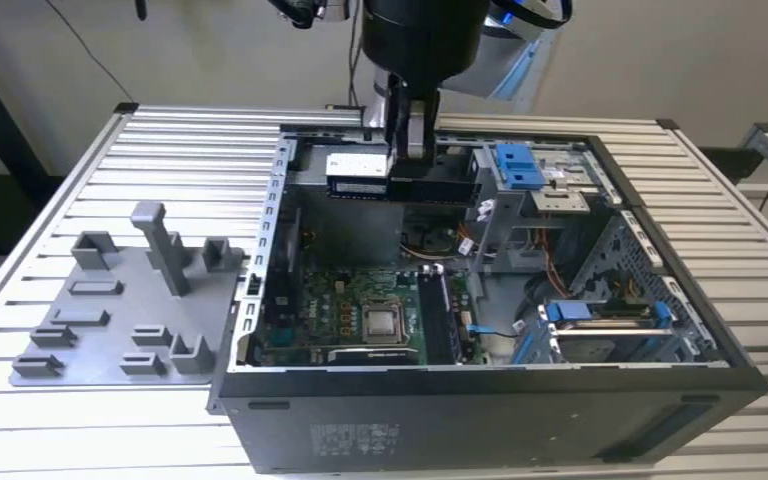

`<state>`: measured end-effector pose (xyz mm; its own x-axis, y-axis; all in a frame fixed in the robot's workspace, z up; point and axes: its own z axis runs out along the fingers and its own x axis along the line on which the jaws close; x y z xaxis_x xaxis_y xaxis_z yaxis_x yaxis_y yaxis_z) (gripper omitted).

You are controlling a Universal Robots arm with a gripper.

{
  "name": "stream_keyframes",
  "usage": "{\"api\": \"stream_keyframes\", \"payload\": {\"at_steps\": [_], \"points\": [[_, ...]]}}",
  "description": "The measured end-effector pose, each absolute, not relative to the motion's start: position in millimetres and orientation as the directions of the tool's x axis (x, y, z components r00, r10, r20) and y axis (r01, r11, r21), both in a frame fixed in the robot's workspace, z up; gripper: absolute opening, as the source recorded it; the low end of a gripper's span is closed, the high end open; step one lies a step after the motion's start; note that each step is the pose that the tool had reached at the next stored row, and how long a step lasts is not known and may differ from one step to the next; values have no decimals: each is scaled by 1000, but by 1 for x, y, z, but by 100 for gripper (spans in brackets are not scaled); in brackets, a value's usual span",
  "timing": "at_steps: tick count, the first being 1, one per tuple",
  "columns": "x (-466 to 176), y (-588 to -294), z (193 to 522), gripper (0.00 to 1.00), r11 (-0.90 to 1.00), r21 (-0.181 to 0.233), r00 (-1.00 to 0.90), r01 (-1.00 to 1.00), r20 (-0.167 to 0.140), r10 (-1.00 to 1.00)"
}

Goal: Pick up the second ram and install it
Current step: 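Pick up the second ram and move it above second insertion slot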

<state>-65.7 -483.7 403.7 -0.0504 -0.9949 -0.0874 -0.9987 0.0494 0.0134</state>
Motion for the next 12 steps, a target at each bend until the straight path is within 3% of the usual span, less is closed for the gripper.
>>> {"api": "stream_keyframes", "payload": {"at_steps": [12], "points": [[-42,-484,404,14,49,14,-51,-999,-92,-994]]}}
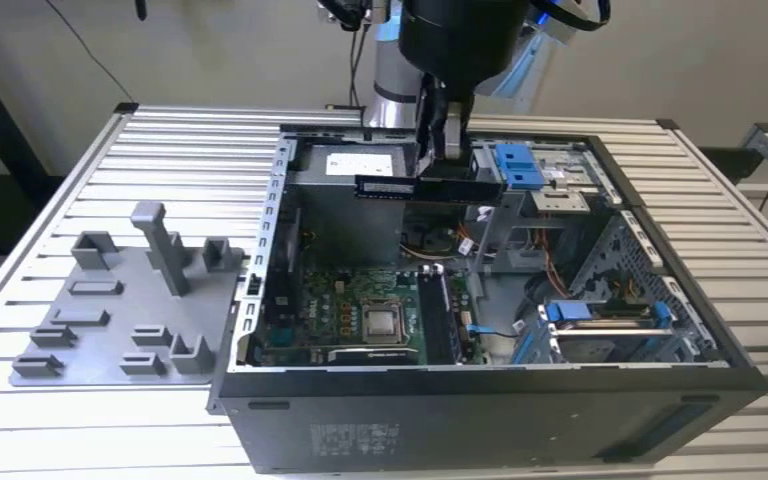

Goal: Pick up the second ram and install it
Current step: 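Pick up the second ram and move it above second insertion slot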

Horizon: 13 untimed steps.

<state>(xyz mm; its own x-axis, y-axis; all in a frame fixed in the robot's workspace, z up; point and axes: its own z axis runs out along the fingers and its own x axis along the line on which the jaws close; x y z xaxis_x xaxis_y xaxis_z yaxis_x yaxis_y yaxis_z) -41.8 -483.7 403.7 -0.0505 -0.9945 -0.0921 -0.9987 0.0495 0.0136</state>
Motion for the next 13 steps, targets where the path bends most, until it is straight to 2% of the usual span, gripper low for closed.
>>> {"api": "stream_keyframes", "payload": {"at_steps": [13], "points": [[-10,-484,404,14,49,14,-50,-999,-97,-994]]}}
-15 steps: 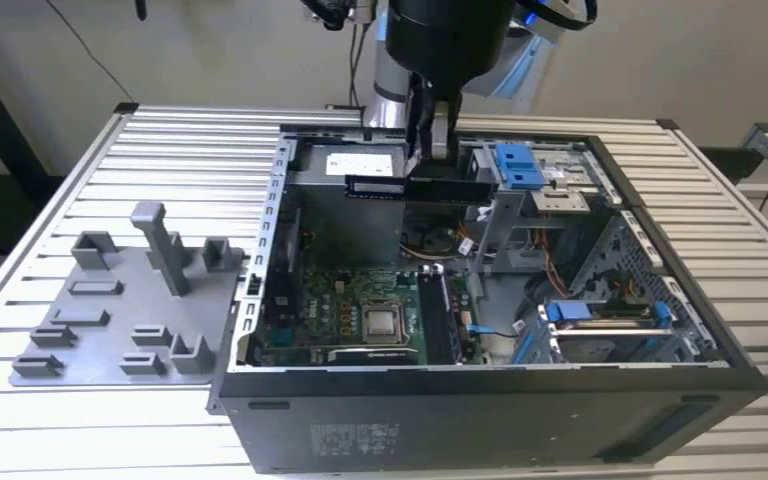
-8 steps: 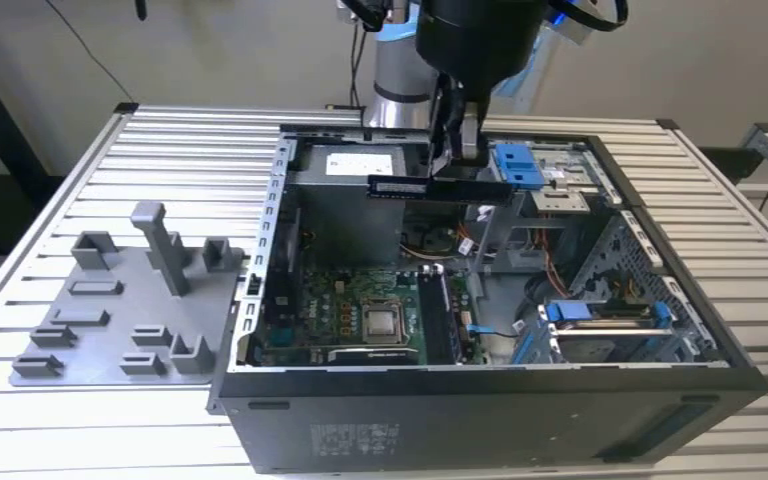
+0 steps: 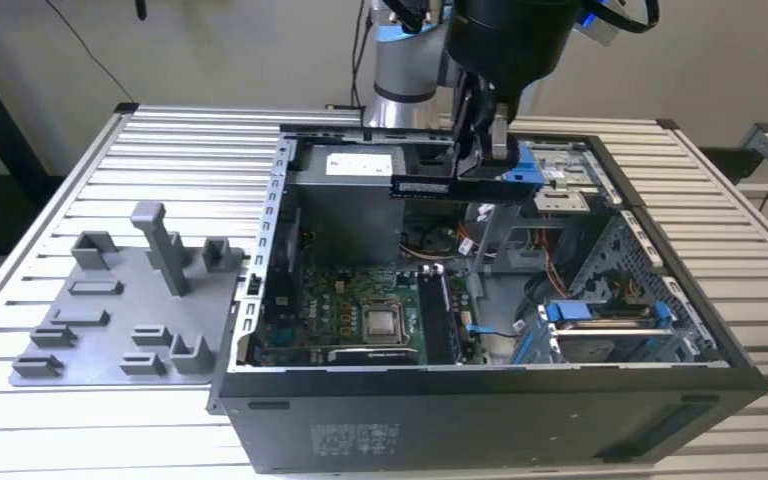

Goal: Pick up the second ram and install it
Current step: 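Pick up the second ram and move it above second insertion slot, then insert the second ram into the second slot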

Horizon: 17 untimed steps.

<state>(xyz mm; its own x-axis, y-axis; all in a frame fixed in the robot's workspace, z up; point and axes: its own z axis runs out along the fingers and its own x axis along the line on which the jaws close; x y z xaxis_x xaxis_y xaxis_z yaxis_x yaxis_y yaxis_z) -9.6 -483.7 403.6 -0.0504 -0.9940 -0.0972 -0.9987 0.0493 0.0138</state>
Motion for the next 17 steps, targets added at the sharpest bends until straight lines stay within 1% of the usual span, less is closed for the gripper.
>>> {"api": "stream_keyframes", "payload": {"at_steps": [17], "points": [[-6,-484,404,14,51,14,-52,-999,-98,-994]]}}
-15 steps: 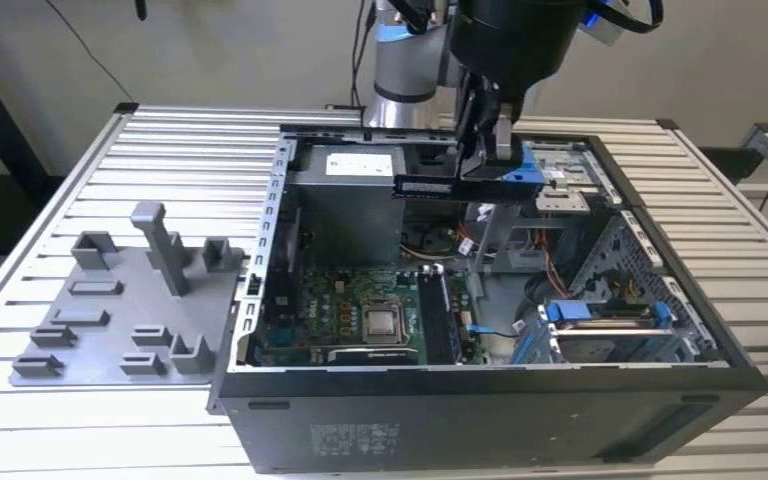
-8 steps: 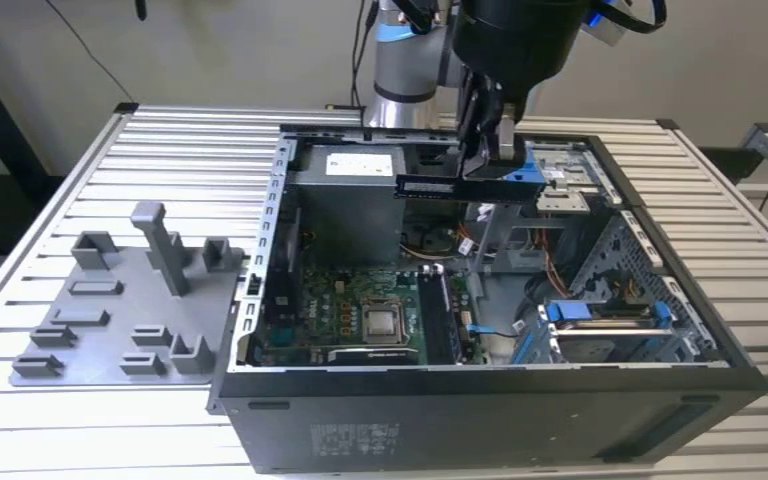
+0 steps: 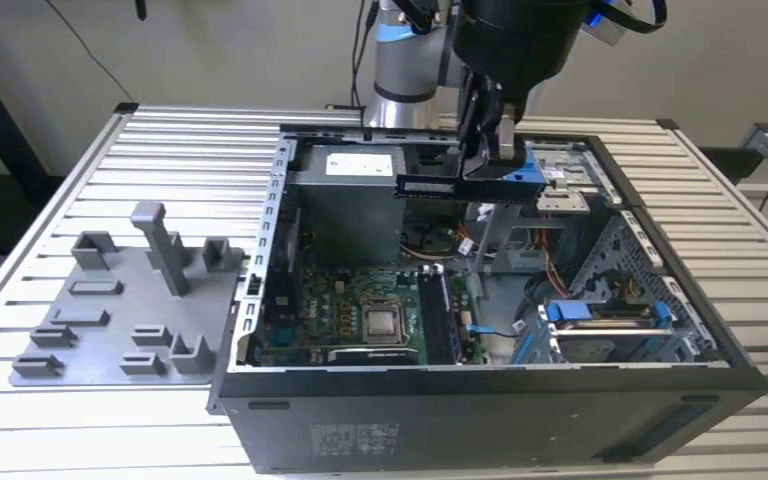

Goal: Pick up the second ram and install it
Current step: 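Insert the second ram into the second slot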

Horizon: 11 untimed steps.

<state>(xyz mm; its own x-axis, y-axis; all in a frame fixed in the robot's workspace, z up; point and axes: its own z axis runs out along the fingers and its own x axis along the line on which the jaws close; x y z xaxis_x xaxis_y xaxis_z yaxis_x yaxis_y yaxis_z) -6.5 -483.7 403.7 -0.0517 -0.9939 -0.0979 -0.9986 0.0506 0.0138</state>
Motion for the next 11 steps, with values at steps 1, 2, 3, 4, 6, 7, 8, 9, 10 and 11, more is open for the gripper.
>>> {"api": "stream_keyframes", "payload": {"at_steps": [1,2,3,4,6,7,8,9,10,11], "points": [[-6,-484,404,14,52,14,-53,-999,-98,-994],[-6,-484,404,14,55,14,-56,-998,-98,-994],[-6,-484,404,14,59,14,-60,-998,-98,-993],[-6,-484,404,14,62,14,-63,-998,-98,-993],[-6,-484,404,14,66,14,-67,-998,-98,-993],[-6,-484,404,14,66,14,-67,-998,-98,-993],[-6,-484,404,14,66,14,-67,-998,-98,-993],[-6,-484,404,14,66,14,-67,-998,-98,-993],[-6,-484,404,14,66,14,-67,-998,-98,-993],[-6,-484,404,14,67,14,-68,-998,-98,-993]]}}
